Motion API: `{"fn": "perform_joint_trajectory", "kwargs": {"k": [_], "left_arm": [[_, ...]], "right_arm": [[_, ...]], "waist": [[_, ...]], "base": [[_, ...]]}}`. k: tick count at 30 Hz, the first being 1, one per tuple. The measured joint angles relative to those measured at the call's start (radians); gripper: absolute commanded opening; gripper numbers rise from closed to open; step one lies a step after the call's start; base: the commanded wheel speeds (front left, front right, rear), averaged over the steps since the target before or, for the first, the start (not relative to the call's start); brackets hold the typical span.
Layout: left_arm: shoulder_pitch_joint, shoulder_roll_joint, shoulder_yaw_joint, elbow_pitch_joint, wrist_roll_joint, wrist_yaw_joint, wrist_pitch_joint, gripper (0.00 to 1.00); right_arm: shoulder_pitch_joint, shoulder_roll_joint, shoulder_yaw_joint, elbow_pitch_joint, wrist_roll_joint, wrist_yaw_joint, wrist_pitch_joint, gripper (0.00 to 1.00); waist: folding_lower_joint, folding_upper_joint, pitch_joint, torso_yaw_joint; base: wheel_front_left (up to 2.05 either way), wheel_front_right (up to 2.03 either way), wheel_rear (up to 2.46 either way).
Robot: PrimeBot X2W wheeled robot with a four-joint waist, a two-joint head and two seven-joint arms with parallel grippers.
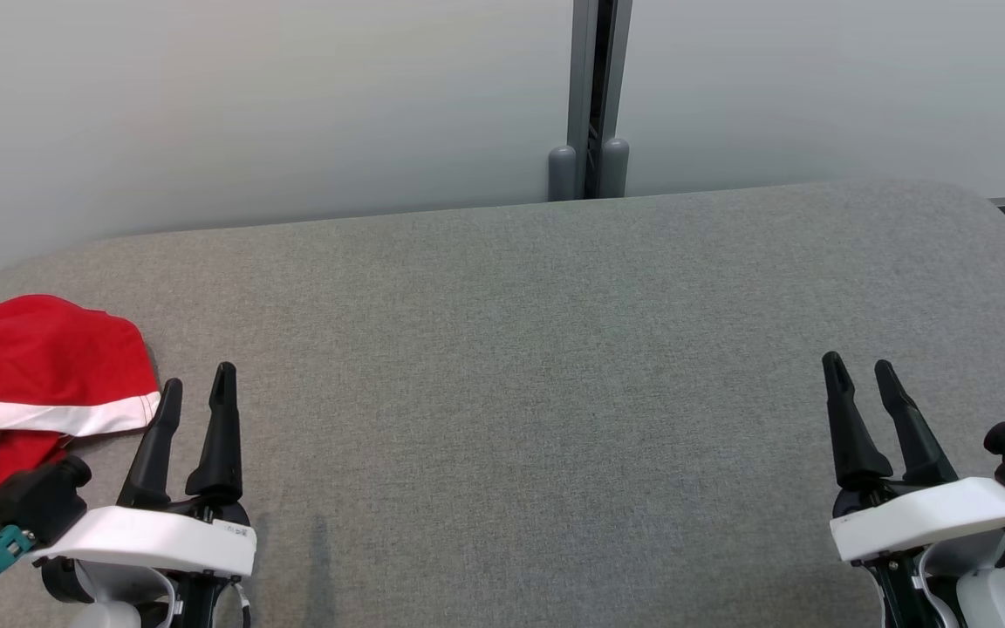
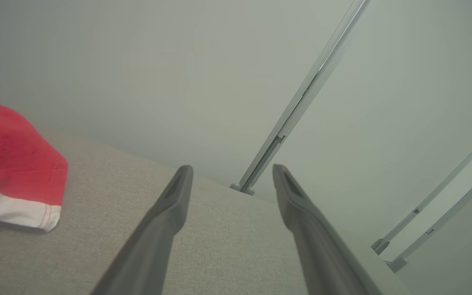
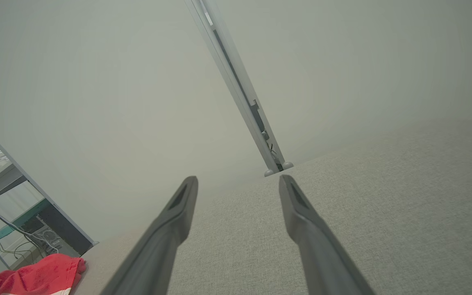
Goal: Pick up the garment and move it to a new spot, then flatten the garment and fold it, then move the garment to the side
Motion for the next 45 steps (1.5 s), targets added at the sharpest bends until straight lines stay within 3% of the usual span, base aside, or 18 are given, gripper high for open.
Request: {"fn": "perform_joint_trajectory", "kwargs": {"k": [27, 45], "left_arm": [[0.007, 0.009, -0.061, 0.065, 0.277, 0.034, -0.084, 1.00], [0.006, 0.022, -0.065, 0.100, 0.365, 0.056, -0.089, 1.00]], "right_arm": [[0.002, 0.020, -0.021, 0.033, -0.298, 0.000, -0.030, 1.00], [0.002, 0.029, -0.030, 0.041, -0.400, 0.000, -0.039, 1.00]], "waist": [[0.0000, 0.0000, 0.002, 0.004], [0.0000, 0.0000, 0.000, 0.004]], "base": [[0.00, 0.00, 0.00], [0.00, 0.00, 0.00]]}}
